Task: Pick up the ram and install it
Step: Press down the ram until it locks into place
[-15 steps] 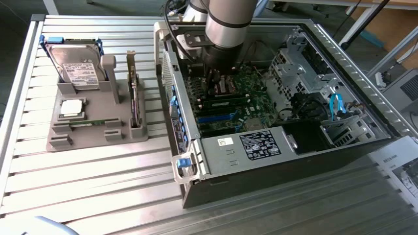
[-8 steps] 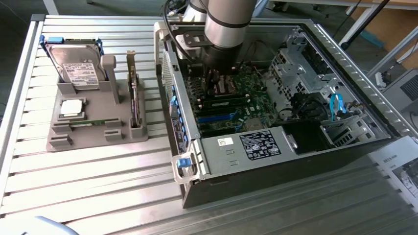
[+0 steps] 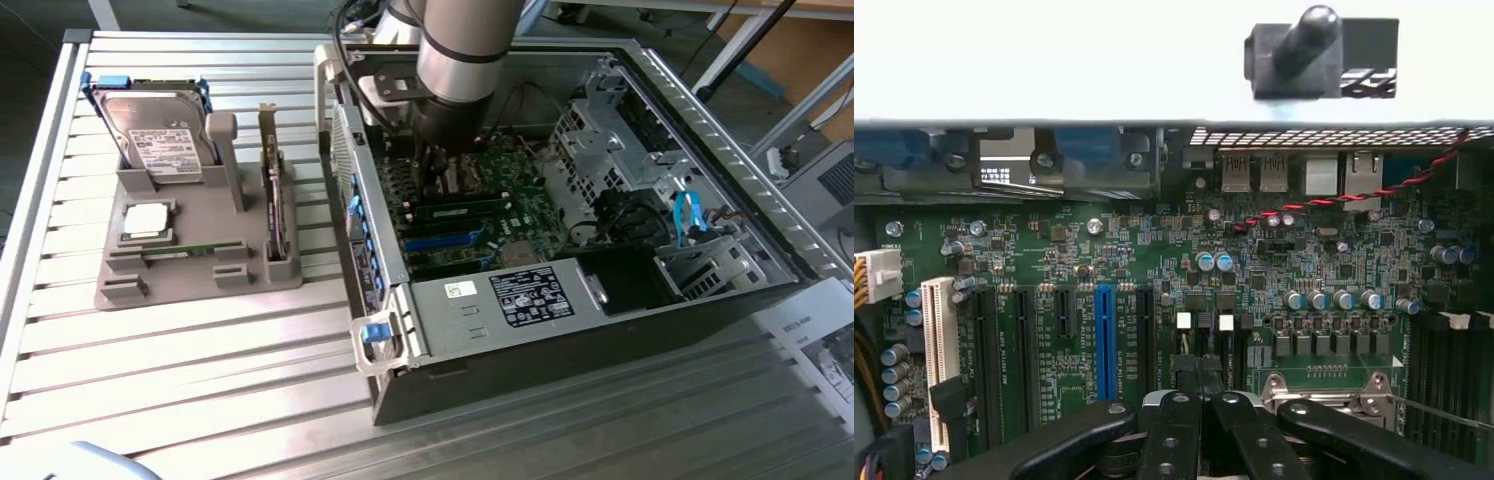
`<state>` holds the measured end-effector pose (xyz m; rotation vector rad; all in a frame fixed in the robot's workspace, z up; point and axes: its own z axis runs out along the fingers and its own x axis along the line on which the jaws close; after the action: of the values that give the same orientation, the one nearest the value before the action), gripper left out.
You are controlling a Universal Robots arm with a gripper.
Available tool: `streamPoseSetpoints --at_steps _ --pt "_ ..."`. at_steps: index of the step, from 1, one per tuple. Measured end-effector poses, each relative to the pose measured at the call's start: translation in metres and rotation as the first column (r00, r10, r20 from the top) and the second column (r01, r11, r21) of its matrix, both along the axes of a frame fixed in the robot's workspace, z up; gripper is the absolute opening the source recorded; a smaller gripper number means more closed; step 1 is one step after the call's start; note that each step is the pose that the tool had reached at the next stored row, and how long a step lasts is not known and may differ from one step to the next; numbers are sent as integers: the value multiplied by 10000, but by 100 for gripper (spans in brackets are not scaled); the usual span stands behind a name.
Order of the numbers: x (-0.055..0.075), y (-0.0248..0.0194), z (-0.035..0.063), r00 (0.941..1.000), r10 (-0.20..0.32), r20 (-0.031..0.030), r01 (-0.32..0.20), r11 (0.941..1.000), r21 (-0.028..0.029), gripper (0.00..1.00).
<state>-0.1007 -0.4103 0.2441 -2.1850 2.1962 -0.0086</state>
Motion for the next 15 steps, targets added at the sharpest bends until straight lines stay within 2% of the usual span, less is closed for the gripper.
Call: streamPoseSetpoints --at_steps 5,15 --pt "0 0 -30 10000 0 0 0 10000 0 10" --pt "-26 0 -32 10000 -1 0 1 10000 0 10"
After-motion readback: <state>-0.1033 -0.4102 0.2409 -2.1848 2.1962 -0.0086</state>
